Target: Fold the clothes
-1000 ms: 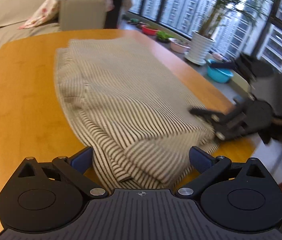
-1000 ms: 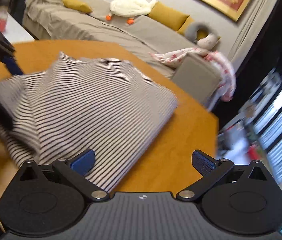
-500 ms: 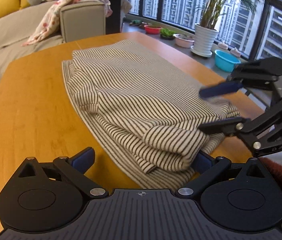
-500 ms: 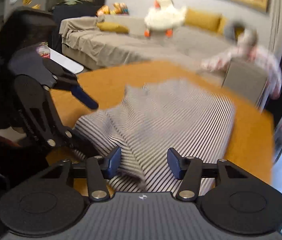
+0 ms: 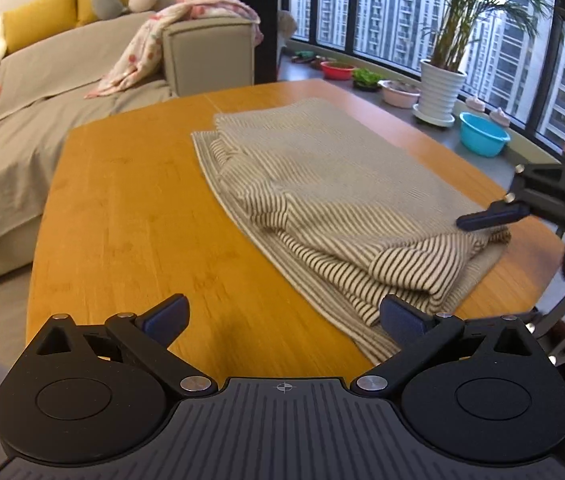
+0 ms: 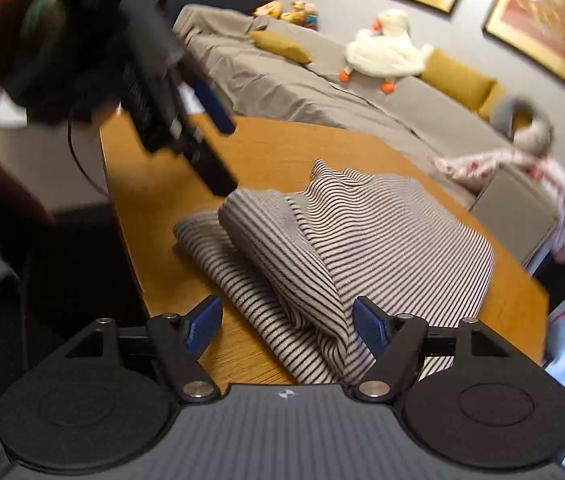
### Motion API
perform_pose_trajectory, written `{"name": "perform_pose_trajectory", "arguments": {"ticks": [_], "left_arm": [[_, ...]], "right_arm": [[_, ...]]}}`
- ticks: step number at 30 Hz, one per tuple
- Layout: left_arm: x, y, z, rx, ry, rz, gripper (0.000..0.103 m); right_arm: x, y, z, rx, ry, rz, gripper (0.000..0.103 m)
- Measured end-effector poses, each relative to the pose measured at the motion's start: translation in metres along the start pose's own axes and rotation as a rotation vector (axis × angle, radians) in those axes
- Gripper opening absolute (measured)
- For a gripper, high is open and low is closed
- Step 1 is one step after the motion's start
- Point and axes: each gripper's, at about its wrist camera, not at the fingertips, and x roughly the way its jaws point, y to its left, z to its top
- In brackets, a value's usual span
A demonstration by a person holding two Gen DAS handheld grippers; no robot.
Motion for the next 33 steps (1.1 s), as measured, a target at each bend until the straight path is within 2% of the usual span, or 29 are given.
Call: {"name": "perform_pose_trajectory", "arguments": {"ticks": [1,4,8,12,15,19,21,22,23,25,28,33], "left_arm": [[-0.002,-0.002,0.001,0.011,-0.004,-0.008,0.103],[-0.008,-0.010,0.000,0.046,-0.015,-0.053,0.103],[-0.007,-0.026,-0.006,0.114,-0.010,-0.114,0.103],[0.004,-0.041,-0.012,0.182,0.010,-0.098,0.103],[0.017,-0.045,-0.010,0.195,0.008,-0.034,0.103],[0.036,-0.050,-0.007,0.212,0.005,0.053,0.103],[0.041,-0.051,-0.003,0.195,-0.001,0.076,0.103],[0.040,-0.049,0.001,0.165,-0.006,0.065,0.103],[0.039,-0.046,0.004,0.131,-0.013,0.050,0.103],[0.036,-0.040,0.009,0.075,-0.015,0.025,0.103],[0.033,-0.033,0.016,0.010,-0.016,-0.002,0.103],[0.031,-0.034,0.017,0.004,-0.013,-0.001,0.103]], "right_arm": [[0.002,0.000,0.001,0.006,0.003,-0.014,0.072],[0.008,-0.002,0.005,0.035,0.012,-0.050,0.057],[0.014,-0.034,0.009,0.299,0.032,0.038,0.054],[0.018,-0.066,0.002,0.515,0.036,0.141,0.054],[0.019,-0.072,-0.002,0.546,0.032,0.158,0.055],[0.017,-0.063,-0.001,0.498,0.032,0.130,0.055],[0.013,-0.051,0.001,0.416,0.023,0.078,0.059],[0.012,-0.045,0.001,0.360,0.012,0.048,0.064],[0.010,-0.038,0.002,0.304,0.001,0.019,0.074],[0.008,-0.025,0.003,0.193,-0.021,-0.039,0.081],[0.012,-0.011,0.001,0.093,-0.022,-0.106,0.081],[0.028,0.002,0.000,-0.011,-0.021,-0.204,0.081]]}}
